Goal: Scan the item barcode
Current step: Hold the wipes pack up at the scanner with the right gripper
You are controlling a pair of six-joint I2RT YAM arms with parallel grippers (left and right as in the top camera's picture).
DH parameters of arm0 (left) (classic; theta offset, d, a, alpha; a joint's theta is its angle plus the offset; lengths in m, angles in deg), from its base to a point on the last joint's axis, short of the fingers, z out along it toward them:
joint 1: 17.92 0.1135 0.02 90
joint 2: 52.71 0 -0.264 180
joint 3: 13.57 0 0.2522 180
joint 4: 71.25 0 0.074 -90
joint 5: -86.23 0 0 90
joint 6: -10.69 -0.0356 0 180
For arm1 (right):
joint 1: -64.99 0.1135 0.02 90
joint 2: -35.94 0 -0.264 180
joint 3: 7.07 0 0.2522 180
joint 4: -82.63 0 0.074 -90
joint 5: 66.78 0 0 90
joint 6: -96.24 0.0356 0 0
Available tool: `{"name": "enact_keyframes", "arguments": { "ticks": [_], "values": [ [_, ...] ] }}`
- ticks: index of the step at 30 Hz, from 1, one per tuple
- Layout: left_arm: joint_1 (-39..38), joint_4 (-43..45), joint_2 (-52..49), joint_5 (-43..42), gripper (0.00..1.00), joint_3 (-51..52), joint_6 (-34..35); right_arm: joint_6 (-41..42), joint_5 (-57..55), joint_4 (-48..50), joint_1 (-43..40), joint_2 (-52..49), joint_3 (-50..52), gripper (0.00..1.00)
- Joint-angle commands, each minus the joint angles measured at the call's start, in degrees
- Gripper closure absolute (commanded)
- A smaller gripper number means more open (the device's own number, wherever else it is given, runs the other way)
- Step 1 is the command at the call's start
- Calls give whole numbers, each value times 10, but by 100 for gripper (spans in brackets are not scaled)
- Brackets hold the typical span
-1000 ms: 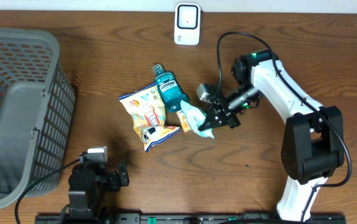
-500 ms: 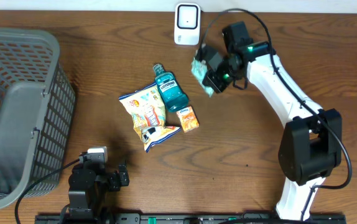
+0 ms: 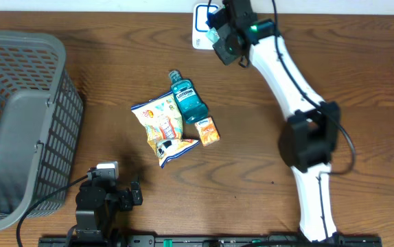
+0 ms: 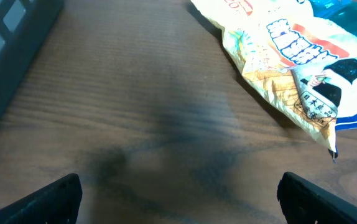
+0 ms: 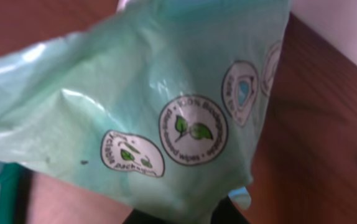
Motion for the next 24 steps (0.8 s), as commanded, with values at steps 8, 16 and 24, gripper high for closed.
{"name": "enact_keyframes", "arguments": {
  "ticks": [8,16,24],
  "values": [
    [-2,-13,2,7,2,2,-5,-33,-137,6,17,-179,-222,99],
    [-2,-13,2,7,2,2,-5,-52,-132,76,17,-181,-222,99],
    [-2,-13,2,7,2,2,-5,-193,-181,152,15,-181,-222,99]
  ]
}}
